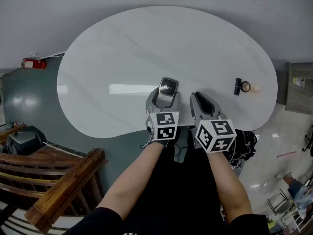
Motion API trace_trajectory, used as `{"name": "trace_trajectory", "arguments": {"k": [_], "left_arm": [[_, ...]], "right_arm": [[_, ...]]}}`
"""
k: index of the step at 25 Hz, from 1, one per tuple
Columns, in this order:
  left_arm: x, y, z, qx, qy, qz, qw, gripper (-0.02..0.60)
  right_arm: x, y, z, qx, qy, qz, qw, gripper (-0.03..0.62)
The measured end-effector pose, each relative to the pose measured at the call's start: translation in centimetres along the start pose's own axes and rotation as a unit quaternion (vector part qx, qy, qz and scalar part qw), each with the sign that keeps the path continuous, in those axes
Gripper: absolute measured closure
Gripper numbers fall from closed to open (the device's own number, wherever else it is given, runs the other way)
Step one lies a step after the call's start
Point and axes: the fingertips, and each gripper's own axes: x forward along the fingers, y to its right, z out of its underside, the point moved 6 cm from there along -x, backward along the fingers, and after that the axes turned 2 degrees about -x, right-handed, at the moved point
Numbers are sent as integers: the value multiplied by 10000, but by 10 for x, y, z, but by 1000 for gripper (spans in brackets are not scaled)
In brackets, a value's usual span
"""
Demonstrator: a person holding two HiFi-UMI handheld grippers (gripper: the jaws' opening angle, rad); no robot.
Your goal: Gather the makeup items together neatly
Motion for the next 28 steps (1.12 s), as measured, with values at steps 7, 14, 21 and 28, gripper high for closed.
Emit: {"name": "trace_trajectory", "arguments": {"k": [7, 14, 21, 28], "left_arm": [[-2, -1, -1, -94, 28, -22, 9999, 288], [-2, 9, -8, -240, 109, -141, 9996, 288], [1, 35, -21, -358, 197, -186, 9990, 288], [8, 77, -37, -380, 272, -119, 9988, 290]], "right_arm": [[-7, 6, 2, 128, 47, 107, 9998, 533], [-10, 13, -3, 103, 32, -25, 9999, 533], [-22, 40, -14, 110, 49, -95, 9999, 534], [-42, 75, -19, 117, 33, -77, 9999, 534]]}}
